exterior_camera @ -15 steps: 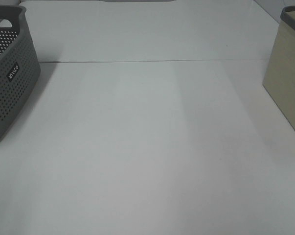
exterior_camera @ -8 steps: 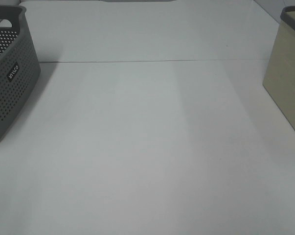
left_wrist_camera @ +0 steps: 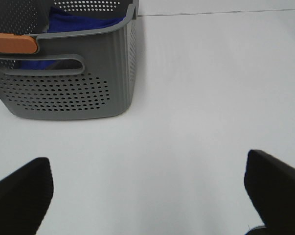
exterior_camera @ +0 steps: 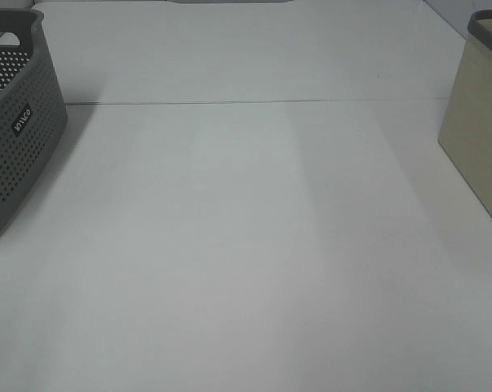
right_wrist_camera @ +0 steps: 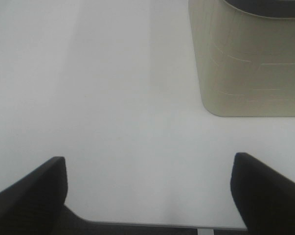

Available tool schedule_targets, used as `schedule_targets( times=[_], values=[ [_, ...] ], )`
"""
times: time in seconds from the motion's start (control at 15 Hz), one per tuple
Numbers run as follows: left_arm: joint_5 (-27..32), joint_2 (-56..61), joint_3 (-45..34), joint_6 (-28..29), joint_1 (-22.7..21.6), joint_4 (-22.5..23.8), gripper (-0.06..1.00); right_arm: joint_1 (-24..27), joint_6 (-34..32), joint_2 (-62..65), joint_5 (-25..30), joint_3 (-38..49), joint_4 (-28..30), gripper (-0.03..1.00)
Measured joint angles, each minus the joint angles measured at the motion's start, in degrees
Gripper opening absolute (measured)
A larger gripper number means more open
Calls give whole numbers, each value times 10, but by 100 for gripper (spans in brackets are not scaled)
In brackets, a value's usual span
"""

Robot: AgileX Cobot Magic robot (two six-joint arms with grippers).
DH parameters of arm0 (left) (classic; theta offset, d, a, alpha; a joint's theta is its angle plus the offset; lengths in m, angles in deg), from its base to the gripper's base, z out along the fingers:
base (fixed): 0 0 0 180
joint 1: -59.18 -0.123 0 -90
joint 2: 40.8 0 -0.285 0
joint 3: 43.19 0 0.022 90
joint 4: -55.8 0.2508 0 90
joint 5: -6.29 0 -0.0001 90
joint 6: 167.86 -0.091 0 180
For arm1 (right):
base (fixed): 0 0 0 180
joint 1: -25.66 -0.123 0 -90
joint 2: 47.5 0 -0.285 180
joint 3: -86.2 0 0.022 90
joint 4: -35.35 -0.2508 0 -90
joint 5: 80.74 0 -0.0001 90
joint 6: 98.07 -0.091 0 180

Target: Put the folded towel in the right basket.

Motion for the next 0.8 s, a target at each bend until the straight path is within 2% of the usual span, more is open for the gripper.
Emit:
schedule_targets(
  times=[0.8],
  values=[
    [0,0,0,0,0,0,99,0,-5,0,-1,0,2,87]
  ],
)
